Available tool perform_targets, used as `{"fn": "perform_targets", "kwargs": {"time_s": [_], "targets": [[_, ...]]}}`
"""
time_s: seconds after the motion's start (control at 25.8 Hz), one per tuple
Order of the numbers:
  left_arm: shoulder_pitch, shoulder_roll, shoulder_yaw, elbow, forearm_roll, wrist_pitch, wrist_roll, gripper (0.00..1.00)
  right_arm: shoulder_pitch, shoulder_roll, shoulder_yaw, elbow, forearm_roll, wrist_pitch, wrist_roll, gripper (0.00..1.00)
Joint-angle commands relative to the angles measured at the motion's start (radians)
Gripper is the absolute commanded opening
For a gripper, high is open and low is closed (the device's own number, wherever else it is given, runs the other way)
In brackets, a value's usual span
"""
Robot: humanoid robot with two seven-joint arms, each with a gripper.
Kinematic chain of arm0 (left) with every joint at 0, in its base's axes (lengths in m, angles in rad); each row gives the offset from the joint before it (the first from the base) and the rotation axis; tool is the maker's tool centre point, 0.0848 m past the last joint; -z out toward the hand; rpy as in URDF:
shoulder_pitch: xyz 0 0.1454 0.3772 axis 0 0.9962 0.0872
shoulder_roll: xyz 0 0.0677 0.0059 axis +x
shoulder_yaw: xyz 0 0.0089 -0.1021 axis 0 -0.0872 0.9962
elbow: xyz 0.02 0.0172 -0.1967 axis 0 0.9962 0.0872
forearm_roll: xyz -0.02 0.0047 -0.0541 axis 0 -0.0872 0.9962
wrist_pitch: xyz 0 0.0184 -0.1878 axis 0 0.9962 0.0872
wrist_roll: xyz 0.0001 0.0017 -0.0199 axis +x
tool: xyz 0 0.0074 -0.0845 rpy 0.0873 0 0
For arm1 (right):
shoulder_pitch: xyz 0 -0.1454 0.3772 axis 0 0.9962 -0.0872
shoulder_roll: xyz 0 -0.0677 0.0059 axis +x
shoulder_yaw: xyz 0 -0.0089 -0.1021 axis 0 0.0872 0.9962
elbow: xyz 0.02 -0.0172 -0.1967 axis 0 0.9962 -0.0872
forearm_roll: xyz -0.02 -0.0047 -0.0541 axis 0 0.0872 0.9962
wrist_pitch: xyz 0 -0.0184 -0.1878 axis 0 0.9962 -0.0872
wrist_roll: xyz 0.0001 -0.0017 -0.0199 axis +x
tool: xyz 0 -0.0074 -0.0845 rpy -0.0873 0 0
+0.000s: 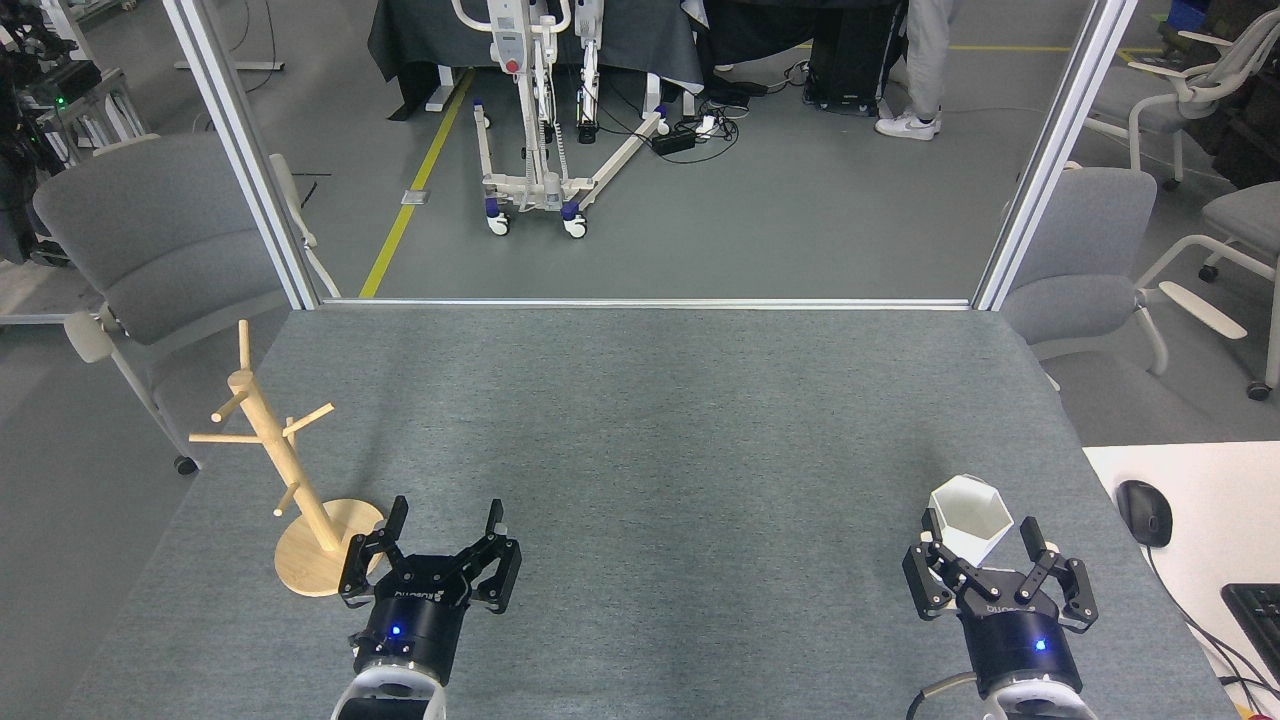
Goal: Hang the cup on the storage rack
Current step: 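Open the right gripper beside the white hexagonal cup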
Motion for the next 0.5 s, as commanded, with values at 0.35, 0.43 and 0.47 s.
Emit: {"fn": "perform_targets", "kwargs": {"time_s": [0.35,0.43,0.47], "targets": [[-0.017,-0.008,0.005,-0.033,-0.001,0.008,-0.009,1.0,-0.004,-0.001,0.002,0.001,0.0,0.0,-0.001,1.0],[-0.018,-0.006,0.002,-0.041,-0.001,0.005,-0.007,0.99,-0.004,-0.001,0.002,0.001,0.0,0.001,-0.001,1.0],[-0.02,-0.006,0.002,-0.044,-0.001,0.002,-0.007,0.99,-0.004,-0.001,0.0,0.001,0.0,0.001,-0.001,1.0]]}}
